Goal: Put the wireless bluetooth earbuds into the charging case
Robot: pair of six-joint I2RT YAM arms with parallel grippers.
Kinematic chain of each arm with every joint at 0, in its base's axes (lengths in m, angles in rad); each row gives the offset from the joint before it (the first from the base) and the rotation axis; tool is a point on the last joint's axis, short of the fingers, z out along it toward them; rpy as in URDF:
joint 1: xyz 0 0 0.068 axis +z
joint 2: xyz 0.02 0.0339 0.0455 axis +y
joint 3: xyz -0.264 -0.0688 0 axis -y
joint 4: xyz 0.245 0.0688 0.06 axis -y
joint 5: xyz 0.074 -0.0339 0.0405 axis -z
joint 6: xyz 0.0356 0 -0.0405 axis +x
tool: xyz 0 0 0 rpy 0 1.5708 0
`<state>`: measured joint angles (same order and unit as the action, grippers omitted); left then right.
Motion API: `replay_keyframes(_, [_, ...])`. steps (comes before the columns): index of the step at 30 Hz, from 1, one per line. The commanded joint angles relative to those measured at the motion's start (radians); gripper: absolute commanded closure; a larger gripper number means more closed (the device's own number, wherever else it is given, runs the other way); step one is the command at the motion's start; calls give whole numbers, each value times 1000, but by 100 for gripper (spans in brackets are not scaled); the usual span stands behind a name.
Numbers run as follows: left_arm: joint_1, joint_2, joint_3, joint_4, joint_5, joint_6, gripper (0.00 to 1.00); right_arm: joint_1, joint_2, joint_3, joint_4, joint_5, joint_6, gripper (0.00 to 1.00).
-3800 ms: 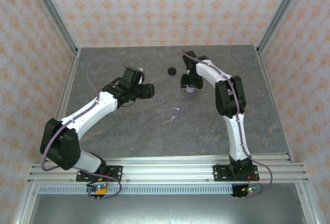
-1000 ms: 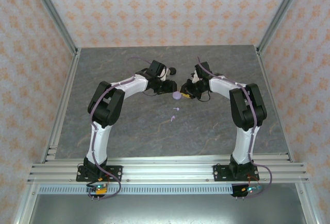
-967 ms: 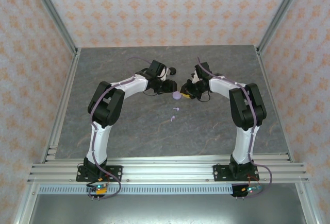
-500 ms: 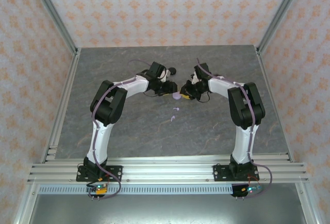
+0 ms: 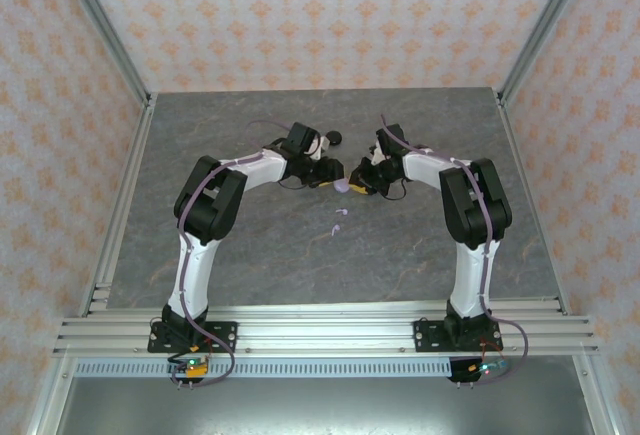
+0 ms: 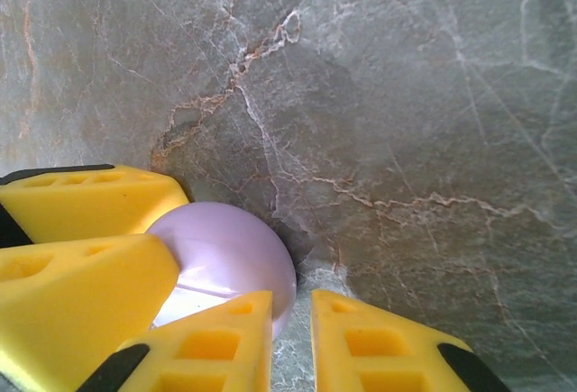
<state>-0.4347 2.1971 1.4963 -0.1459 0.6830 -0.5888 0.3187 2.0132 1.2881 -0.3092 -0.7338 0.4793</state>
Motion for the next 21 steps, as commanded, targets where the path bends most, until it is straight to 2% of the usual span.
replay_keyframes(1, [-7,-5,-34,24,41,-24,56,-5,19,-10,1,5,5,81])
replay_keyframes(5, [-12,-9,-40,35,48,-35,61,-6,19,-8,0,6,5,82])
replay_keyframes(13, [-16,-20,-57,49,45,-56,61,-4,19,-1,-3,4,8,82])
replay_keyframes(17, [-14,-47,-67,18,-5,-38,53,-4,11,-6,-2,8,8,82])
replay_keyframes(21, [-14,-64,-70,-9,-33,-27,50,-4,-7,-7,-12,31,10,80])
